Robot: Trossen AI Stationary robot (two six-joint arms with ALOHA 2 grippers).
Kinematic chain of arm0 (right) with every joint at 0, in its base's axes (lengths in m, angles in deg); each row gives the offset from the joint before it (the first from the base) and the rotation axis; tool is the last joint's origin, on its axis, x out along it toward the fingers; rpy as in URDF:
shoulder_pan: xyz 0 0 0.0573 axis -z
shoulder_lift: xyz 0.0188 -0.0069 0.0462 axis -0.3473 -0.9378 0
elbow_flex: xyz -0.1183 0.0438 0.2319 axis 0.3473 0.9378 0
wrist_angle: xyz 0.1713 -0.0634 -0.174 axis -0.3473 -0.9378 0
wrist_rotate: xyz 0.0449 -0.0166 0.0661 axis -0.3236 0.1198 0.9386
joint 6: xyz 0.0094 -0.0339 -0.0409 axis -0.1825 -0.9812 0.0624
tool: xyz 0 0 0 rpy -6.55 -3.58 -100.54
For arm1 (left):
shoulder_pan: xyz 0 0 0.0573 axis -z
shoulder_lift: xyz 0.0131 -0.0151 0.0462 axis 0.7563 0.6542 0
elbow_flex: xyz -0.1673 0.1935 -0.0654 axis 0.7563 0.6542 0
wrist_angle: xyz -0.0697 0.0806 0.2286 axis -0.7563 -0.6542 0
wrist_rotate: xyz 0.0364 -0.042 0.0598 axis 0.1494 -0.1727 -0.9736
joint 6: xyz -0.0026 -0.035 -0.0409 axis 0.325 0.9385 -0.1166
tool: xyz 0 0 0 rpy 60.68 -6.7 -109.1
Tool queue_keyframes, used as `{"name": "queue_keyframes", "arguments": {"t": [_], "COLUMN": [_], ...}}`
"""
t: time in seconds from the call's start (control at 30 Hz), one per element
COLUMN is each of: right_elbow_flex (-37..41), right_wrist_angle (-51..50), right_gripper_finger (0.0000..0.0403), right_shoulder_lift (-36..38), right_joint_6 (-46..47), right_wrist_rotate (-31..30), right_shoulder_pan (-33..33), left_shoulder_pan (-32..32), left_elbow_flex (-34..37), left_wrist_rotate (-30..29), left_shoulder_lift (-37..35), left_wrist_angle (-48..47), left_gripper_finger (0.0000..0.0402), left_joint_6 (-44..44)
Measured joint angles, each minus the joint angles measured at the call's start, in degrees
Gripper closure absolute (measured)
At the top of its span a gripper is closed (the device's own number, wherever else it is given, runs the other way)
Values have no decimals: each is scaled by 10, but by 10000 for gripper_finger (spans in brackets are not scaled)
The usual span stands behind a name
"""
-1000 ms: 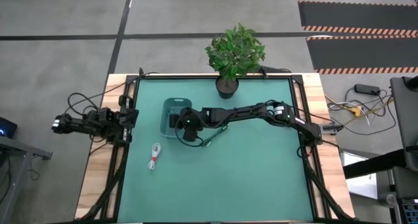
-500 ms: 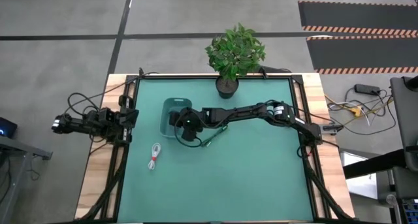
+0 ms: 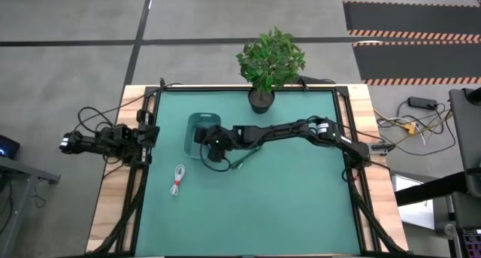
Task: Pick and place USB-C Cables
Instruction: Put the white charger cable into the green bin
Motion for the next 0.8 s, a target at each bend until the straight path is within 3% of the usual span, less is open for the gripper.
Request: {"name": "queue_keyframes", "arguments": {"t": [0.13,0.4,0.63,0.8], "right_elbow_flex": [0,0,16,108], "right_wrist_angle": [0,-73,-152,-138], "right_gripper_finger": [302,386,392,392], "right_shoulder_lift": [13,70,121,188], "right_joint_6": [80,343,540,606], "right_wrist_rotate": [-55,-46,-4,-3], "right_shoulder_pan": [-20,-59,-82,-105], "left_shoulder_pan": [0,0,0,0], "left_elbow_flex": [0,0,0,0], "left_wrist_rotate": [0,0,0,0], "left_shoulder_lift": [0,0,2,2], "left_wrist_angle": [0,0,0,0], "left_gripper_finger": [401,401,401,401], "left_joint_6": [0,0,0,1]}}
